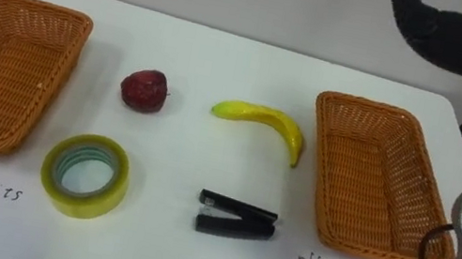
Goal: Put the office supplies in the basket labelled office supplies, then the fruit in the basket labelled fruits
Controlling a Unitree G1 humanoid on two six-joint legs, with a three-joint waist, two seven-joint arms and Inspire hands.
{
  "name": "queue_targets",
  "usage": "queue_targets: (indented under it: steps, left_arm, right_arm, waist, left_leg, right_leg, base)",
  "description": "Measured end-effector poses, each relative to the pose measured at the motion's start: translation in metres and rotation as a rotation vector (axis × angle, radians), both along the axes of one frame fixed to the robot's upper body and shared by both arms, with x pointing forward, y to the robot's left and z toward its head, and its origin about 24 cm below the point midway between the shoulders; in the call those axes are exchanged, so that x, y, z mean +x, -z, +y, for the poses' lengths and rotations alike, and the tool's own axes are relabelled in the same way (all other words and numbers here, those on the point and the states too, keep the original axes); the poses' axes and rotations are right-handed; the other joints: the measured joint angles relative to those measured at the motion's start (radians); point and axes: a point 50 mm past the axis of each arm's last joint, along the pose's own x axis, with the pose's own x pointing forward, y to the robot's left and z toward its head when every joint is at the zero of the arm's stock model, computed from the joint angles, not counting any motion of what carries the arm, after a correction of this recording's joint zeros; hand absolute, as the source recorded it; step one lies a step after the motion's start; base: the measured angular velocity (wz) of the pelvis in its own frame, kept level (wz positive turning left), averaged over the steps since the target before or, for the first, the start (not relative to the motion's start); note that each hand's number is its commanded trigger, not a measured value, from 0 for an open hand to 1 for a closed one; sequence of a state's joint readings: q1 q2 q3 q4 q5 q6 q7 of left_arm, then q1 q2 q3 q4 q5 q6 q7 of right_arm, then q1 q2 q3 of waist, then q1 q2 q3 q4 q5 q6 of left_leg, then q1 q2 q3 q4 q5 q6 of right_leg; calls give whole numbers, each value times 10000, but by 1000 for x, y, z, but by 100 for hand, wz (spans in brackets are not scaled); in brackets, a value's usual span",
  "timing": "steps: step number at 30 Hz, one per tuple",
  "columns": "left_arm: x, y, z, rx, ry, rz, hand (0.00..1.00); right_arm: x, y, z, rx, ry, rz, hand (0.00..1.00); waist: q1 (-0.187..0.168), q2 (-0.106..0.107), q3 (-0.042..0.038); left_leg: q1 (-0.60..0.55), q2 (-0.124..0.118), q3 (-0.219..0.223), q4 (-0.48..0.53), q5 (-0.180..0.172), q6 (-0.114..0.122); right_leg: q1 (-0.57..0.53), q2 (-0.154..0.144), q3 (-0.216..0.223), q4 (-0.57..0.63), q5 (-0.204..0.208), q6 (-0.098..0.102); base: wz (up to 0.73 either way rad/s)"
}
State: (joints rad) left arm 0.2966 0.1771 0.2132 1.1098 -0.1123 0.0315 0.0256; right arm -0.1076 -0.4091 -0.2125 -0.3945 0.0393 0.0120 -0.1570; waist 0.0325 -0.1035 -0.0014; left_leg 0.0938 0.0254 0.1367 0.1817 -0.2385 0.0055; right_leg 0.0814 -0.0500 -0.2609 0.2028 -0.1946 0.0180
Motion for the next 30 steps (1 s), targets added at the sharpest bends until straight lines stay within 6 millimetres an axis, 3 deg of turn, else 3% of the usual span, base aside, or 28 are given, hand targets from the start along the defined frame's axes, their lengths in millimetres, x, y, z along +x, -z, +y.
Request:
queue_targets:
  steps: [8,14,19,26,30]
  left_arm:
    - [2,0,1,-3,104,-71,0]
    - [3,-1,6,-14,150,-24,0]
    - [8,-3,11,103,275,-81,0]
    - [9,-4,13,-33,378,-83,0]
    - [10,-2,8,-394,611,25,0]
  right_arm:
    - [8,10,7,-900,-1077,1176,0]
    - [12,16,12,-1845,-1485,2085,0]
    - [14,25,22,-2189,-2382,2849,0]
    - [14,30,28,-2677,-3302,3541,0]
    - [14,36,31,-2953,-3705,4121,0]
  waist:
    - [14,-15,-1]
    - [47,-204,-2]
    - [271,-326,6]
    - [302,-268,28]
    - [303,-126,8]
  left_leg:
    - [22,-4,-5,-24,0,0]
    - [17,-1,-7,10,2,-2]
    - [30,2,-1,56,2,0]
    - [-27,3,-80,68,1,1]
    - [-27,3,-57,85,1,1]
  right_leg:
    - [32,-2,0,5,1,-1]
    - [26,-2,2,4,1,-1]
    - [24,-4,117,1,2,0]
    - [13,10,75,-9,35,-19]
    - [11,20,104,-14,67,-20]
  base:
    - [0]
    - [0]
    - [-3]
    - [2]
    - [0]
